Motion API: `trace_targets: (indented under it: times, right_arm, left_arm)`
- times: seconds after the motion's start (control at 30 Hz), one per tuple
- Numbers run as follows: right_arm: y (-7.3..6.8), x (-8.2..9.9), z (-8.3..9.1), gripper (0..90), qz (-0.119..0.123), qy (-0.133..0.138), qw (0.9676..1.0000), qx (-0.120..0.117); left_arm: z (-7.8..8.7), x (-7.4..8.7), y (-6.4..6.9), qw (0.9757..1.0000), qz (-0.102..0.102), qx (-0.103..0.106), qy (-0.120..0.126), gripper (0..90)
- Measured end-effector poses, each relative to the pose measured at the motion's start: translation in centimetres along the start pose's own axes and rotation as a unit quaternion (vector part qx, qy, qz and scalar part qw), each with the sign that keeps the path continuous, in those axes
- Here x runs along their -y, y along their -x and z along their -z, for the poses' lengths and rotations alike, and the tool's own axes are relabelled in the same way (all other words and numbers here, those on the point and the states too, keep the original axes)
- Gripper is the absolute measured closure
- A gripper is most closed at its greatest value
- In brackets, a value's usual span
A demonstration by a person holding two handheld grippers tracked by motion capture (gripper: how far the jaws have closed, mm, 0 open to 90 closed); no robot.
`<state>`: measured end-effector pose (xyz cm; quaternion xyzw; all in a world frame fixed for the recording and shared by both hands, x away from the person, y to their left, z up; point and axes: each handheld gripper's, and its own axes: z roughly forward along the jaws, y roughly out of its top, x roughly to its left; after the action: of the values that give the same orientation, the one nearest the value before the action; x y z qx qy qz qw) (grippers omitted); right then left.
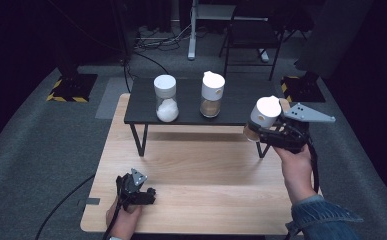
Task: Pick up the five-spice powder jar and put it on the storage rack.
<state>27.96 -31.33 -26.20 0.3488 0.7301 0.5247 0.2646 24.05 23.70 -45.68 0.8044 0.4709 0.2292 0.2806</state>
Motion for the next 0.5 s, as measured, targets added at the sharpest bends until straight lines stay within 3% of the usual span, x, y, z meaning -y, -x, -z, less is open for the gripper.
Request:
trace_targets:
  times: [0.3, 0.5]
  right_arm:
    - [1.8, -2.6, -3.8, 30.4, -0.001, -0.026, 0.9995, 0.018]
    - [2.5, -3.2, -6.5, 30.4, -0.006, -0.039, 0.9988, 0.028]
  left_arm:
    - [0.0, 0.0, 0.0, 1.0000, 0.000, 0.000, 0.000, 4.3]
    - [0.0, 0.0, 0.0, 1.0000, -0.002, -0.001, 0.001, 4.3]
